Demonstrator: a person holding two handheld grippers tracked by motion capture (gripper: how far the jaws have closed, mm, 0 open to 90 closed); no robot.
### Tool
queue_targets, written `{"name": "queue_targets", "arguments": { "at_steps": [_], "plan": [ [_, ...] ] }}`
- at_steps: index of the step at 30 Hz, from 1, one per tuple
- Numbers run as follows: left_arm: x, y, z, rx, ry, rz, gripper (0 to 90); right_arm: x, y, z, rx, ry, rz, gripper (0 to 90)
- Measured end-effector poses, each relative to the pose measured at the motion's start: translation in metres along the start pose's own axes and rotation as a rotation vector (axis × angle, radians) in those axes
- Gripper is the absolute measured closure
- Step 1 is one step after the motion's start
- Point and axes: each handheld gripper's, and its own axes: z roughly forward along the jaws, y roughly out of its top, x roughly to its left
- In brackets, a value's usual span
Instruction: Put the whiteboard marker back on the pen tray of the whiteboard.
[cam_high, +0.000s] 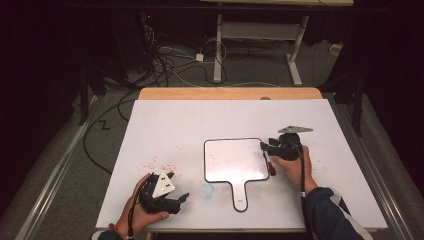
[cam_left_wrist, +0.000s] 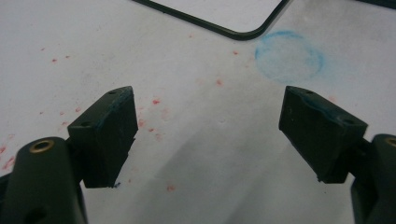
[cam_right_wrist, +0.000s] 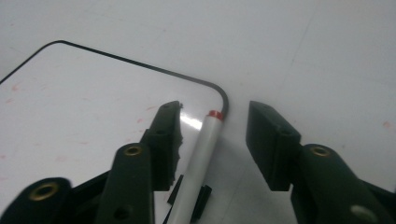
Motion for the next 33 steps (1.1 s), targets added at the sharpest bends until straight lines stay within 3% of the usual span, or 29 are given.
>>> {"name": "queue_targets", "arguments": {
  "at_steps": [2,3,6,11,17,23,33],
  "plan": [
    [0.001,-0.001,-0.001,0.003,0.009,0.005,18.7,0.002,0.000,-0.014,-0.054,0.004,-0.063,48.1],
    [0.004,-0.001,-0.003,0.017,0.019,0.037,18.7,0.002,-0.001,-0.023,-0.085,0.010,-0.098,45.3],
    [0.004,-0.001,-0.004,0.016,0.029,0.037,18.7,0.005,-0.009,-0.050,-0.164,-0.016,-0.213,41.4],
    [0.002,-0.001,-0.004,0.020,0.040,0.047,18.4,0.011,-0.031,-0.085,-0.218,-0.044,-0.337,36.0],
    [0.001,-0.001,-0.007,0.009,0.057,0.058,18.4,0.015,-0.060,-0.115,-0.264,-0.057,-0.341,32.2],
    [0.002,0.000,-0.005,0.010,0.069,0.069,18.4,0.019,-0.083,-0.127,-0.268,-0.060,-0.339,28.5],
    [0.005,0.005,-0.002,-0.001,0.093,0.080,18.4,0.022,-0.089,-0.130,-0.274,-0.075,-0.326,27.4]
  ]
}}
